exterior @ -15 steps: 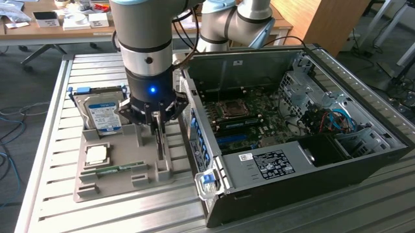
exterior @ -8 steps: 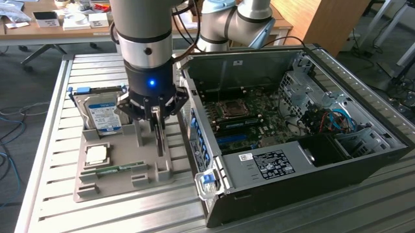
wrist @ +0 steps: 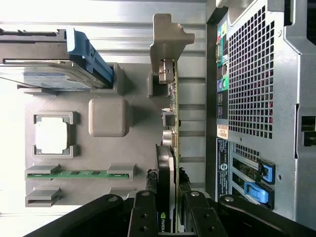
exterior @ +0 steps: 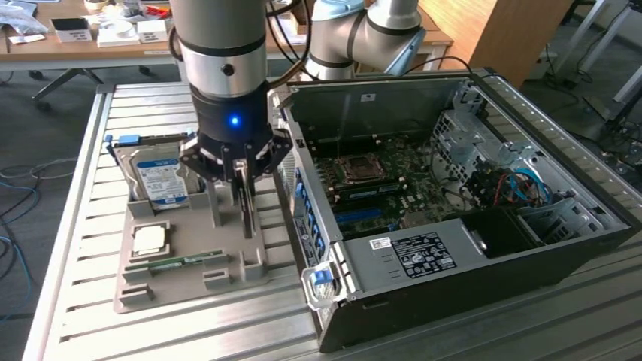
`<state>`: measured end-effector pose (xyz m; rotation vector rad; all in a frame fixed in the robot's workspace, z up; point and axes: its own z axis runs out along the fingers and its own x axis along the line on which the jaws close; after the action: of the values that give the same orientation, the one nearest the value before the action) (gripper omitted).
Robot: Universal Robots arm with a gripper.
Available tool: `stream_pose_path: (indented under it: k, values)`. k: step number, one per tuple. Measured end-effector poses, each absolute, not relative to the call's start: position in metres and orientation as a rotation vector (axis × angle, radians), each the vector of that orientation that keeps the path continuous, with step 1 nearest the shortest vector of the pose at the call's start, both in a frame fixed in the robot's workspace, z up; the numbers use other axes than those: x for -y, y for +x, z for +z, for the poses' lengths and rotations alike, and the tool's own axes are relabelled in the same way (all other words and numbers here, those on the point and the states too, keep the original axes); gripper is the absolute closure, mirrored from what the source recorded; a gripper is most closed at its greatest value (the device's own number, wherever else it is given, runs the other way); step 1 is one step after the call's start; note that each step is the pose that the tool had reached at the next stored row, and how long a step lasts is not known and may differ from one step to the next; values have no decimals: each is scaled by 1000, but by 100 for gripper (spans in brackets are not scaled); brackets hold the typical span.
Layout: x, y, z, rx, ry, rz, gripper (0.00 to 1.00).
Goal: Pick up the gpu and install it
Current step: 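Pick up the gpu and move the gpu toward the slot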
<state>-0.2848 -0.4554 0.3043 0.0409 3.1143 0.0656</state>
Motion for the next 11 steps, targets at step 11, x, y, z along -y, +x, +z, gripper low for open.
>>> stream_pose_path:
  k: [11]
  values:
    - [455, -285, 307, -3114, 41, 66, 73]
